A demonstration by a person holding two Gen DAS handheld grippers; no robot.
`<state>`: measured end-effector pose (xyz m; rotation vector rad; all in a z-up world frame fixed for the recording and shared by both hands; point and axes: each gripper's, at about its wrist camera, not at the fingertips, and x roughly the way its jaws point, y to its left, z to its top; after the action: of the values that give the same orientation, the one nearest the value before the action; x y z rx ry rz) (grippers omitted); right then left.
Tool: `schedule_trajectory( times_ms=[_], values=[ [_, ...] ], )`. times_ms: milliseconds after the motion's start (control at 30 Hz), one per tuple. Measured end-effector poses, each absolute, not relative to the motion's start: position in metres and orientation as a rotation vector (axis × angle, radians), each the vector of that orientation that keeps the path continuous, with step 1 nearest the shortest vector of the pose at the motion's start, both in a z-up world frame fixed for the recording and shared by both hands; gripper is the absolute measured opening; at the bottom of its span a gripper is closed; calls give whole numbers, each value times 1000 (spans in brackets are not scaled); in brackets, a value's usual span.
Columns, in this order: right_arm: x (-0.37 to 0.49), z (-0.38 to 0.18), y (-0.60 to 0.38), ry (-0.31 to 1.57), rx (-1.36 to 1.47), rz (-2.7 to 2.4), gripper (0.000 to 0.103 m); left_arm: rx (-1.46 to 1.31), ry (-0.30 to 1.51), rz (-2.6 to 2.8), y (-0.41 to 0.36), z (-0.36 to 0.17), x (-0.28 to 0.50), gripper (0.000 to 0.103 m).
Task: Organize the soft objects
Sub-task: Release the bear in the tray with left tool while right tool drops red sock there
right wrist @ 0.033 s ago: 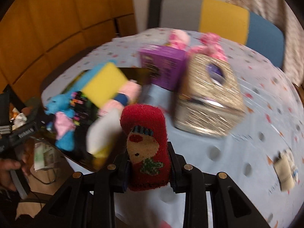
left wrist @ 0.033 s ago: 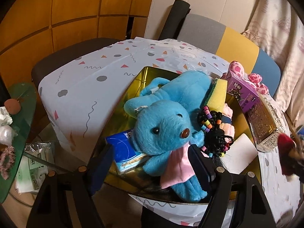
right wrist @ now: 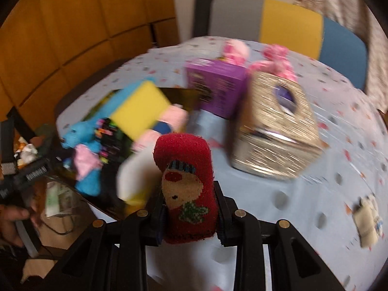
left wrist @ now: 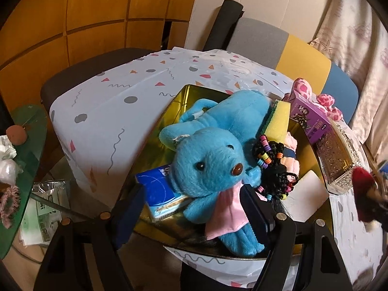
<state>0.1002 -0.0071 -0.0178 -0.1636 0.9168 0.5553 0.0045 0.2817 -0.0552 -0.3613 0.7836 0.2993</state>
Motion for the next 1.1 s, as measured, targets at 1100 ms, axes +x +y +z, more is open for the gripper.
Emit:
schedule_trajectory(
  times_ms=[1100],
  values=[
    [90,-67,101,912,-340,646,46,-299,721,323,275,-36,-11,79]
  ],
)
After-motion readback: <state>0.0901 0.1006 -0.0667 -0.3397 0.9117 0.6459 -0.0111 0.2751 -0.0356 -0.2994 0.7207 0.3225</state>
